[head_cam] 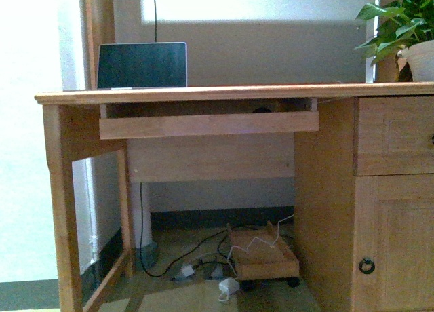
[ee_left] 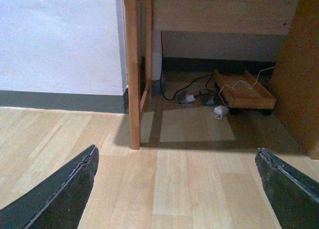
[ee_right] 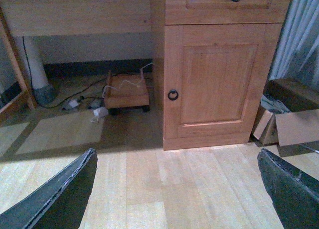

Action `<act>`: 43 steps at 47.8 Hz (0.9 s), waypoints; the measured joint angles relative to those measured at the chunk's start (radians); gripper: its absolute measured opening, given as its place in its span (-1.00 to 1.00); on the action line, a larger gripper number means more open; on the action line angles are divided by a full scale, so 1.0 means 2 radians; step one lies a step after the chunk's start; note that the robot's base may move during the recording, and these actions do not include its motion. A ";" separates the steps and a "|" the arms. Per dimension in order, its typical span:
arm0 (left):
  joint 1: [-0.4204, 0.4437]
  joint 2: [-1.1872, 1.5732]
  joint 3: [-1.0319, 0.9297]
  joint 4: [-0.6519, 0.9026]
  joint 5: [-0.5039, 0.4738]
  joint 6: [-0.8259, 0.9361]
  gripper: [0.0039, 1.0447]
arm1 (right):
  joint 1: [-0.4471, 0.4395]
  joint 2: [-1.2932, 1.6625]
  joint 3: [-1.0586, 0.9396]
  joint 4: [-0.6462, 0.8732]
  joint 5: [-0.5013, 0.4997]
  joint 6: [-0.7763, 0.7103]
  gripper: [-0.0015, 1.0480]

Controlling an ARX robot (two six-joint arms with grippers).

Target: Place mouse

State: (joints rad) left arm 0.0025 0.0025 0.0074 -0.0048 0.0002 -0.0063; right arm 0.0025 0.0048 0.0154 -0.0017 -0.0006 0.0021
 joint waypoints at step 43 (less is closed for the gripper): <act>0.000 0.000 0.000 0.000 0.000 0.000 0.86 | 0.000 0.000 0.000 0.000 0.000 0.000 0.86</act>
State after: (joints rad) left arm 0.0025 0.0025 0.0074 -0.0048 0.0002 -0.0063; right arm 0.0025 0.0048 0.0154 -0.0017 -0.0006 0.0021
